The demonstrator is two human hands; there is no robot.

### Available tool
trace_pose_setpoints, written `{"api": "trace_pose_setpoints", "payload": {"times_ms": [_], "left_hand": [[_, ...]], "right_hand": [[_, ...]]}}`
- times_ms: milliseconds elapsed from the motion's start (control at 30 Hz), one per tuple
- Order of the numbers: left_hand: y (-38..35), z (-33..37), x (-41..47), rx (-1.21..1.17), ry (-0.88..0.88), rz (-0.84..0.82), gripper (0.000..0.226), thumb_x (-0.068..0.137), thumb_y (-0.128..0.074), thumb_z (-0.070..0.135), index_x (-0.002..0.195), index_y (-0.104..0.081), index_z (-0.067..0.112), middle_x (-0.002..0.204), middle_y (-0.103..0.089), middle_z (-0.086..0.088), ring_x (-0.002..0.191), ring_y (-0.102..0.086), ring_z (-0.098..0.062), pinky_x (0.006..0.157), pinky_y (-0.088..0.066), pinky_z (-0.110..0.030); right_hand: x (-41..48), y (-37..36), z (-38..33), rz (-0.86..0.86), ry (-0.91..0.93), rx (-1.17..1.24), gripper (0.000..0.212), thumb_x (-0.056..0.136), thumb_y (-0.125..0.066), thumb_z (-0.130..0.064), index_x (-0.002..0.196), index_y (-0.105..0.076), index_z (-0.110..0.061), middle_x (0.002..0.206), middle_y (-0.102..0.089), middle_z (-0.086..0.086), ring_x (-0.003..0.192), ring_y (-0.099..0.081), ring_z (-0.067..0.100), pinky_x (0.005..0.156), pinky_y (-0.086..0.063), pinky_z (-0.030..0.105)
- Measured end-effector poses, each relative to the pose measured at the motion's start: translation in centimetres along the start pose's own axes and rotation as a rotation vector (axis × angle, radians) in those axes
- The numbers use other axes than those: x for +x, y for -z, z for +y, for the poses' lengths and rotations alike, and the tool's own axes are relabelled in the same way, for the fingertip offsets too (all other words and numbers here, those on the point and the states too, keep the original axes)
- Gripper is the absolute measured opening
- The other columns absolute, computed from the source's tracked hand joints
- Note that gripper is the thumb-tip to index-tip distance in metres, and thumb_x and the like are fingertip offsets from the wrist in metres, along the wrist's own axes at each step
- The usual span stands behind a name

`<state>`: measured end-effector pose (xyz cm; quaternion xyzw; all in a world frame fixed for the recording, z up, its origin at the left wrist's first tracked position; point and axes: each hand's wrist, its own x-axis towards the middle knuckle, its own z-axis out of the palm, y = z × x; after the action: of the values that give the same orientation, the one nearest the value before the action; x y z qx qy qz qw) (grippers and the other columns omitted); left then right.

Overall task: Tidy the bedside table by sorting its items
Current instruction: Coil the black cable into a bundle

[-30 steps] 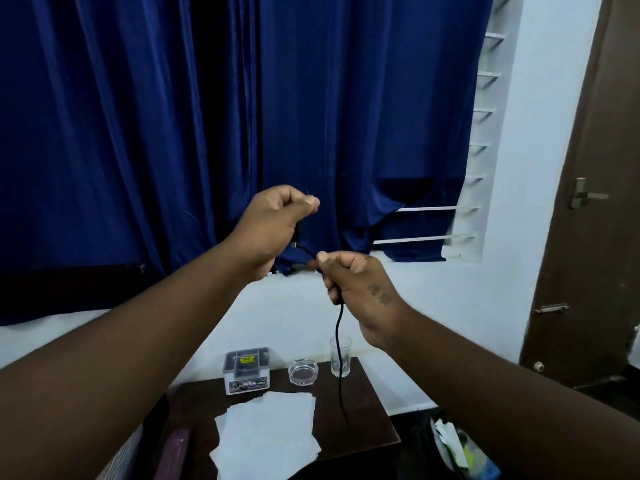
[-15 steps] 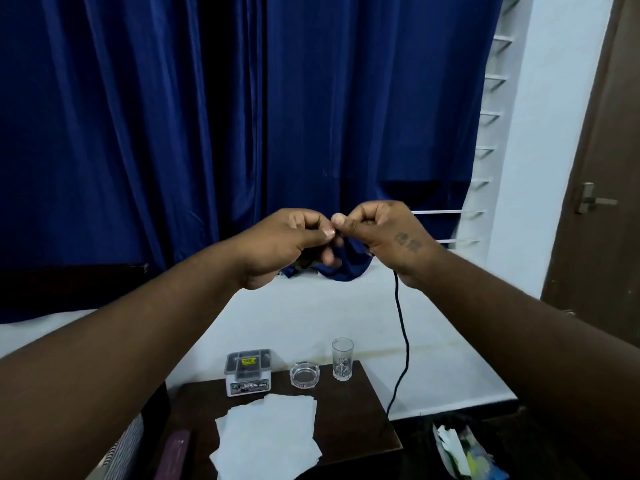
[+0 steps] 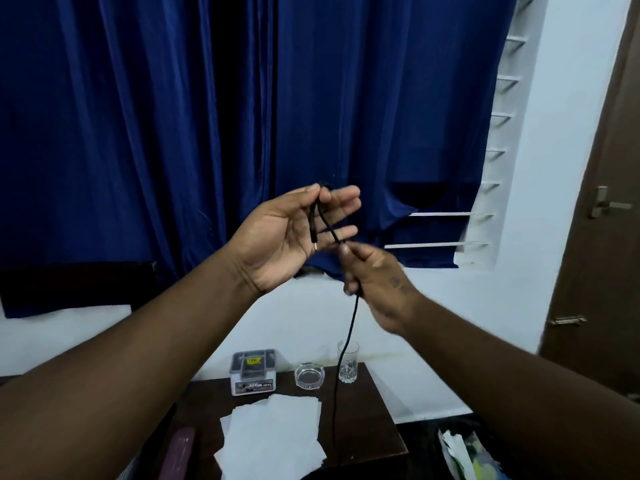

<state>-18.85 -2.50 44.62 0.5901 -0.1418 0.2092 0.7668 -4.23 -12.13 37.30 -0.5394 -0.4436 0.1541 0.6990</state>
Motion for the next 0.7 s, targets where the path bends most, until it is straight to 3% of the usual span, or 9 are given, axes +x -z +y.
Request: {"api": "trace_pose_setpoints", "payload": {"times_ms": [133,233,333,467,600,700], "left_hand": [[1.5,-0.7,0.6,0.051,-0.062,0.148,0.024,0.107,-0.043,0.017,0.091,-0.061,0.013,0.138,-0.066,-0.017,0.130,-0.063,-0.026,0.113,-0.046,-0.054],[2.7,-0.7,0.7,0.186,-0.077,0.248,0.023,0.106,-0.046,0.016,0.093,-0.064,0.013,0.131,-0.071,-0.013,0.128,-0.065,-0.024,0.113,-0.045,-0.055],[3.6,-0.6,0.5,0.334,-0.033,0.283,0.022,0.106,-0.047,0.015,0.091,-0.064,0.013,0.127,-0.074,-0.008,0.126,-0.066,-0.022,0.113,-0.044,-0.052],[4.0,-0.9,0.3,0.452,0.019,0.299,0.019,0.105,-0.049,0.013,0.089,-0.059,0.014,0.114,-0.078,-0.011,0.114,-0.070,-0.023,0.096,-0.046,-0.043],[4.1,-1.3,0.2,0.512,0.063,0.266,0.020,0.106,-0.050,0.014,0.093,-0.065,0.009,0.088,-0.078,-0.010,0.099,-0.069,-0.027,0.087,-0.042,-0.047],[4.2,-1.2,0.1,0.547,0.067,0.245,0.020,0.105,-0.052,0.015,0.098,-0.068,0.005,0.088,-0.074,-0.012,0.085,-0.064,-0.028,0.075,-0.046,-0.042]], "right_hand": [[-2.0,-1.6,0.6,-0.069,0.002,-0.138,0.030,0.104,-0.052,-0.029,0.115,-0.073,-0.011,0.062,-0.040,0.000,0.053,-0.033,0.009,0.051,-0.032,0.025],[-2.4,-1.8,0.1,-0.080,0.022,-0.263,0.030,0.105,-0.050,-0.031,0.113,-0.074,-0.015,0.063,-0.042,0.001,0.055,-0.035,0.010,0.050,-0.032,0.023],[-2.3,-1.4,-0.7,-0.111,0.054,-0.404,0.026,0.104,-0.053,-0.029,0.105,-0.074,-0.016,0.056,-0.042,-0.010,0.051,-0.037,0.003,0.050,-0.032,0.016],[-1.7,-1.1,-2.4,-0.167,0.071,-0.531,0.022,0.101,-0.057,-0.024,0.096,-0.073,-0.010,0.048,-0.044,-0.015,0.047,-0.037,0.001,0.048,-0.033,0.013],[-1.1,-1.1,-4.6,-0.235,0.136,-0.712,0.022,0.099,-0.060,-0.024,0.089,-0.073,-0.011,0.061,-0.057,-0.016,0.055,-0.049,-0.006,0.055,-0.038,0.009],[-0.5,-1.0,-5.6,-0.203,0.198,-0.819,0.022,0.096,-0.065,-0.028,0.080,-0.071,-0.015,0.057,-0.058,-0.019,0.054,-0.051,-0.005,0.056,-0.039,0.012]]}}
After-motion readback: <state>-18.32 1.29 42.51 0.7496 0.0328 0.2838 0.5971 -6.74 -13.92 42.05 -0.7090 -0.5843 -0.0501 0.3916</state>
